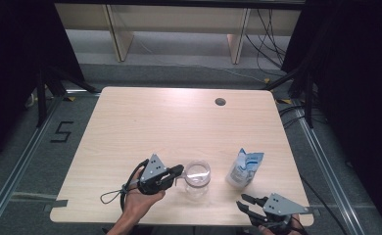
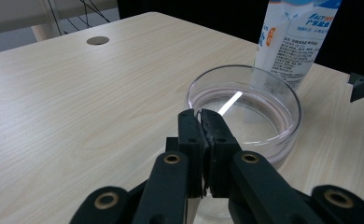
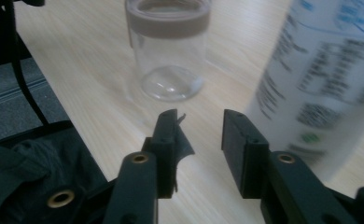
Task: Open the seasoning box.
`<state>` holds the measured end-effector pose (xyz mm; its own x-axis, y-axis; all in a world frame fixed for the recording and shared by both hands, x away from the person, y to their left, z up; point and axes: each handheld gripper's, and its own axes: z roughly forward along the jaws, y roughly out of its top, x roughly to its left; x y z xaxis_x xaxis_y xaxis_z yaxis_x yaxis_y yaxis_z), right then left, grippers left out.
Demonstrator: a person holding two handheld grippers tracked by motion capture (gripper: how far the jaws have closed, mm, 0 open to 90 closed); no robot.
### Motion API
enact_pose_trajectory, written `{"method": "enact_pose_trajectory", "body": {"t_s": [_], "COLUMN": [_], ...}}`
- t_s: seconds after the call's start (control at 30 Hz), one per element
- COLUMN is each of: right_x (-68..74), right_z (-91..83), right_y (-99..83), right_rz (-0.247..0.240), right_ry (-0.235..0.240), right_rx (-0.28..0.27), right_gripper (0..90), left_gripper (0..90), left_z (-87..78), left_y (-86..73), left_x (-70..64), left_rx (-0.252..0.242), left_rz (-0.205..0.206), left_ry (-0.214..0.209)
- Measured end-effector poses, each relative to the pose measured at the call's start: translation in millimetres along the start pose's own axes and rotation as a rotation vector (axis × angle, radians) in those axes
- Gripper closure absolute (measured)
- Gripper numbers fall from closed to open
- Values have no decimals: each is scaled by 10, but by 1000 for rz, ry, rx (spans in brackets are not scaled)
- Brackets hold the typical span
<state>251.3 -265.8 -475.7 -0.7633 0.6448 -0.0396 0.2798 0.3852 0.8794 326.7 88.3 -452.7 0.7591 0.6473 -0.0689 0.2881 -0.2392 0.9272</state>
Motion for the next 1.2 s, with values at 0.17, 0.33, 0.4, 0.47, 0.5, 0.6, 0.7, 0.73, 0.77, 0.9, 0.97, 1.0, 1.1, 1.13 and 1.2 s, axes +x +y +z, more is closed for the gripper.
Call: {"method": "enact_pose_trajectory", "body": {"t_s": [0.17,0.33,0.4,0.47,0.5,0.6,0.7,0.73,0.77,0.9,0.97,1.0,1.1,1.13,1.2], "right_x": [89,115,115,126,121,119,105,110,93,77,69,75,60,56,55], "right_z": [136,237,275,308,323,362,388,393,406,439,452,456,476,481,492], "right_y": [89,139,160,174,180,195,206,205,207,206,214,217,230,235,241], "right_rz": [-9,-18,-32,-26,-32,-32,-38,-24,-40,-31,-36,-27,-37,-38,-35], "right_ry": [17,22,26,26,26,26,29,20,26,11,13,13,12,15,8], "right_rx": [-19,-20,-18,-15,-12,-11,-3,-1,2,9,10,12,5,7,6], "right_gripper": [755,802,808,813,816,820,820,821,821,821,821,821,821,821,821], "left_gripper": [865,866,866,864,863,860,859,859,857,855,855,855,854,854,854], "left_z": [-5,-17,-16,-17,-19,-33,-47,-55,-57,-80,-79,-79,-80,-80,-79], "left_y": [-14,-12,-12,-10,-11,-11,-12,-12,-15,-18,-19,-20,-21,-21,-23], "left_x": [-3,9,9,6,4,5,2,-2,0,-7,-12,-11,-12,-11,-10], "left_rx": [-5,1,-2,-2,-3,-2,-3,-1,-2,9,6,7,6,7,5], "left_rz": [-15,-9,-13,-13,-14,-13,-16,-20,-17,-5,-2,-3,-1,0,-3], "left_ry": [3,4,5,5,6,3,12,18,10,14,14,14,14,13,13]}}
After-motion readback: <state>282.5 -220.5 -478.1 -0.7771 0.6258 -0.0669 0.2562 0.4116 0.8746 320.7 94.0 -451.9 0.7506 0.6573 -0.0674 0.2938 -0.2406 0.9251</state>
